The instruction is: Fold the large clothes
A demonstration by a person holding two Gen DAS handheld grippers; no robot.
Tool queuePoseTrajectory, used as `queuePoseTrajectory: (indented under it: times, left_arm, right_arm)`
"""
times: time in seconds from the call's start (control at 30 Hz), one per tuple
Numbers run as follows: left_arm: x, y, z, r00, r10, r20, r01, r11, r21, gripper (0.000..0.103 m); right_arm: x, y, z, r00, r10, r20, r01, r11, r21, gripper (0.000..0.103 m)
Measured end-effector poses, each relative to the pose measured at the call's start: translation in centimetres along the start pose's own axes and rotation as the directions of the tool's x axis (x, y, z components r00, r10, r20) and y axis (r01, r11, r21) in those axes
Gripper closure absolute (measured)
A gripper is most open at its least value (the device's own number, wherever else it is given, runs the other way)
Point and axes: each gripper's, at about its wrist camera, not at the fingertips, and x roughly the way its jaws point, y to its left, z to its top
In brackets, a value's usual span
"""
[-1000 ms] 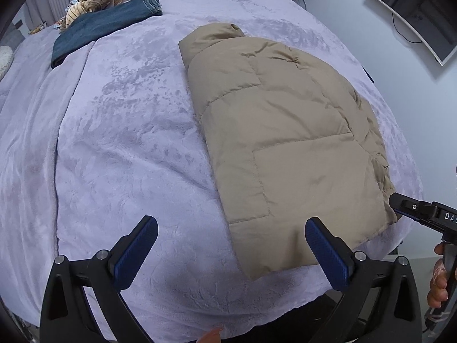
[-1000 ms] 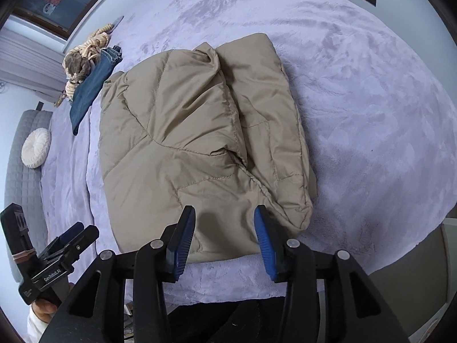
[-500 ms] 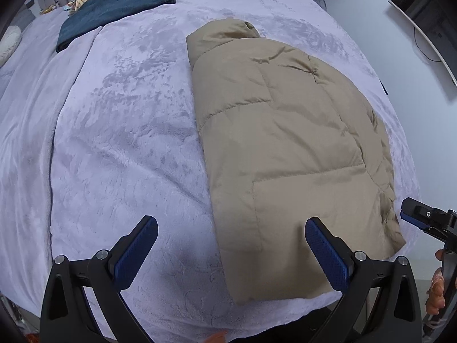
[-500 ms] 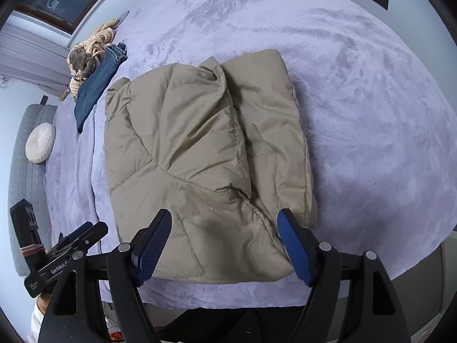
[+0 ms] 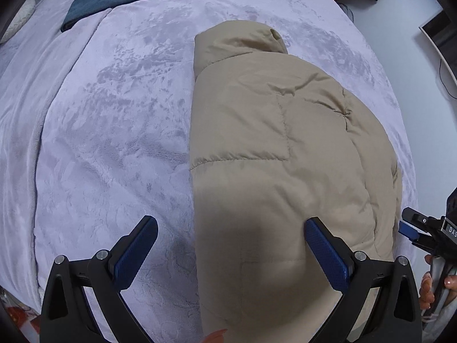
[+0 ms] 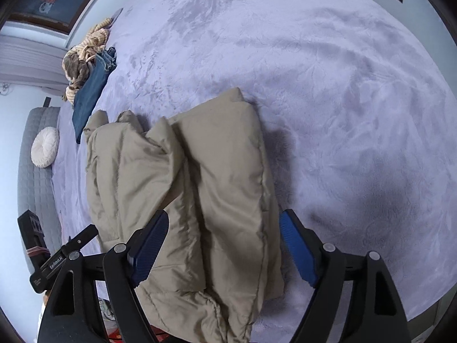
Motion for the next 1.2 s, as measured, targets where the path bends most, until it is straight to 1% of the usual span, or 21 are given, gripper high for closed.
queuePoseTrajectory:
  times: [0.13,0.17,0.2,0.37,0.47,0.6,0.63,0.67,0.7,0.73,0.8,0.83,0.87,0.9,1.0,1.03,1.1,1.2]
  left_arm:
    - [0.5,-0.3,0.4,1.0,-0.026,-0.002,0.026,1.0,-0.01,0.0]
    - [0.6,-0.3,0.6,0.999,-0.035,-0.003,0.035,0.999,-0.011,0.0]
    - [0.7,-0.4,0.8,0.999,-0.045,-0.003,0.045,0.999,-0.011,0.0]
    - [1.3,-1.0,1.4,0.995,-0.097,-0.006,0.097,0.995,0.01,0.0]
    - [2.0,-1.1,1.6,0.993,-0.12,-0.021,0.12,0.993,0.003,0.0]
    - [2.6,-1.1,1.8,0.989,-0.142,-0.031,0.142,0.99,-0.014,0.0]
    - [2.7,-1.1,1.8,0.989,-0.143,-0.032,0.143,0.99,-0.014,0.0]
    - [2.8,-1.2,1.8,0.989,-0.143,-0.034,0.142,0.99,-0.015,0.0]
    - [2.9,-1.1,1.8,0.989,-0.141,-0.035,0.141,0.99,-0.015,0.0]
    - [2.9,-1.2,1.9,0.989,-0.14,-0.038,0.14,0.99,-0.014,0.0]
    - [3.2,-1.3,2.1,0.989,-0.139,-0.041,0.139,0.99,-0.014,0.0]
    - [3.3,-1.3,2.2,0.989,-0.139,-0.044,0.138,0.99,-0.015,0.0]
    - [3.4,-1.2,2.4,0.989,-0.143,-0.046,0.142,0.99,-0.017,0.0]
    - [3.4,-1.1,2.6,0.988,-0.149,-0.048,0.149,0.989,-0.014,0.0]
    - [3.0,-0.3,3.9,0.983,-0.18,-0.021,0.18,0.984,0.01,0.0]
    - [2.9,0.2,4.4,0.98,-0.2,-0.008,0.201,0.98,0.008,0.0]
    - [3.3,1.4,5.5,0.966,-0.257,-0.001,0.257,0.966,-0.015,0.0]
    - [5.4,3.3,6.3,0.923,-0.382,-0.051,0.38,0.924,-0.044,0.0]
  right_arm:
    - [1.2,-2.4,1.2,0.997,0.074,-0.013,-0.073,0.995,0.064,0.019]
    - [1.7,-2.8,1.5,0.995,0.098,-0.015,-0.097,0.993,0.074,0.014]
    - [2.1,-3.0,1.8,0.993,0.118,-0.019,-0.116,0.99,0.079,0.001]
    - [3.7,-3.8,2.8,0.979,0.202,-0.029,-0.2,0.977,0.081,0.0]
    - [5.0,-4.7,3.4,0.966,0.254,-0.048,-0.248,0.962,0.113,0.0]
    - [6.4,-5.1,4.2,0.955,0.292,-0.049,-0.283,0.95,0.135,0.0]
    - [6.5,-4.9,4.4,0.95,0.308,-0.052,-0.299,0.945,0.13,0.0]
    - [6.7,-4.4,4.5,0.94,0.336,-0.06,-0.328,0.937,0.122,0.0]
    - [6.9,-4.0,4.8,0.927,0.369,-0.07,-0.361,0.926,0.113,0.0]
    - [7.0,-3.3,4.9,0.909,0.409,-0.083,-0.4,0.911,0.105,0.0]
    - [7.1,-1.8,5.2,0.879,0.463,-0.114,-0.456,0.886,0.083,0.0]
    - [7.0,-1.0,5.3,0.877,0.463,-0.129,-0.46,0.886,0.058,0.0]
    - [6.9,-0.2,5.4,0.882,0.449,-0.145,-0.451,0.892,0.02,0.0]
    - [6.8,0.8,5.4,0.892,0.42,-0.165,-0.43,0.902,-0.031,0.0]
    - [7.4,2.7,5.4,0.934,0.282,-0.219,-0.319,0.935,-0.158,0.0]
    - [7.8,3.0,5.4,0.941,0.248,-0.229,-0.292,0.939,-0.182,0.0]
    - [8.5,3.2,5.6,0.947,0.214,-0.239,-0.263,0.944,-0.197,0.0]
    - [9.3,2.9,6.2,0.946,0.215,-0.243,-0.261,0.95,-0.173,0.0]
